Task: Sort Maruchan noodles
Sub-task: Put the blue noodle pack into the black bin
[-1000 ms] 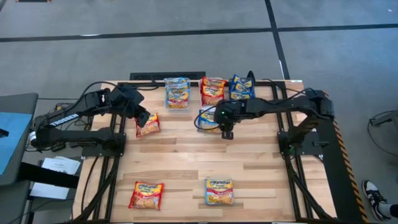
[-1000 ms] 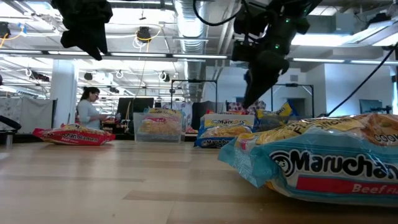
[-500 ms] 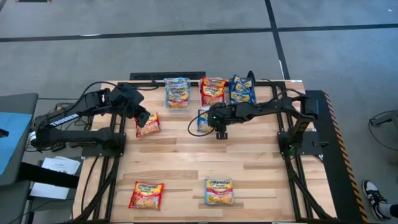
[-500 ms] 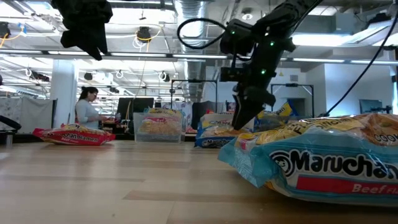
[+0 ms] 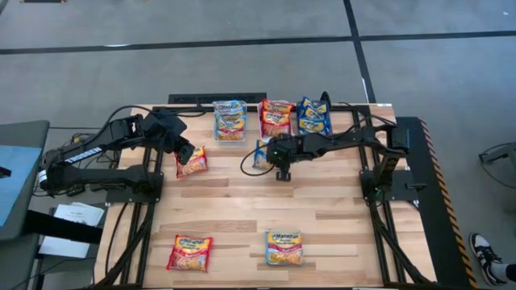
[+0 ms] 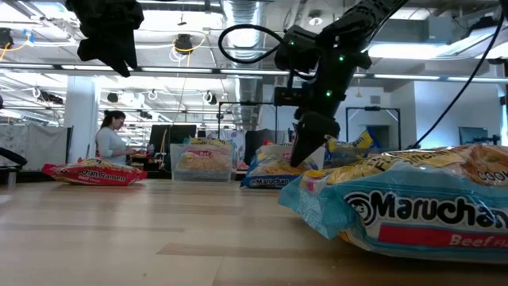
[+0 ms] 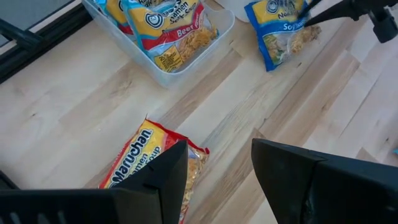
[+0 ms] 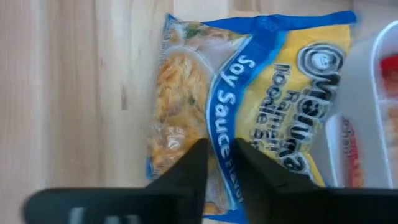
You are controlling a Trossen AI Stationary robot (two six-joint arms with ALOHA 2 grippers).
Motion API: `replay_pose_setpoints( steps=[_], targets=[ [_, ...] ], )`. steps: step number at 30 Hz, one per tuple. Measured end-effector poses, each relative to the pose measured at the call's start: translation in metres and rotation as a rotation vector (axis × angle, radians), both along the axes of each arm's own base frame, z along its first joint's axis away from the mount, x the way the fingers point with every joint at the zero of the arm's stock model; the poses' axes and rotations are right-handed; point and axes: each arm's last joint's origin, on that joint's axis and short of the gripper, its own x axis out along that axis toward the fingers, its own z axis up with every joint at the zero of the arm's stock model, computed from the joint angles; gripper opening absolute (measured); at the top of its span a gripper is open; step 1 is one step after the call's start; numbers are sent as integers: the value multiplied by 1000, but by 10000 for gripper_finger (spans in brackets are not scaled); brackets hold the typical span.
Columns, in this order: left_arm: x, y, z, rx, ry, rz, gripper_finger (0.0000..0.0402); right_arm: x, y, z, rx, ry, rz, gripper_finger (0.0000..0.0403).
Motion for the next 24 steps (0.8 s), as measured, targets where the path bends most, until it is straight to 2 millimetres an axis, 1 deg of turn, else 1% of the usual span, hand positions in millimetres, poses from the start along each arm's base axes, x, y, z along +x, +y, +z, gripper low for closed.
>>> replay_pose_setpoints(
  steps=[4, 6, 11, 16, 19, 21, 24],
  targets=[
    [0, 0, 0, 2, 1, -2, 164, 0, 1, -1, 19, -4, -25, 30],
    [0, 0, 0, 3, 2, -3, 164, 0, 1, -1, 25, -5, -32, 11],
    [0, 0, 0, 3, 2, -5, 164, 0, 4, 4, 30, -15, -40, 7],
    [0, 0, 0, 4, 3, -5, 164, 1, 11, 17, 25, 18, -19, 4],
    [0, 0, 0, 4, 3, -4, 164, 0, 16, 30, -8, 38, -12, 3],
    [0, 0, 0, 4, 3, -5, 164, 1, 20, 35, -29, 34, -9, 3],
    [0, 0, 0, 4, 3, -5, 164, -5, 25, 45, -65, 47, -7, 3]
  ],
)
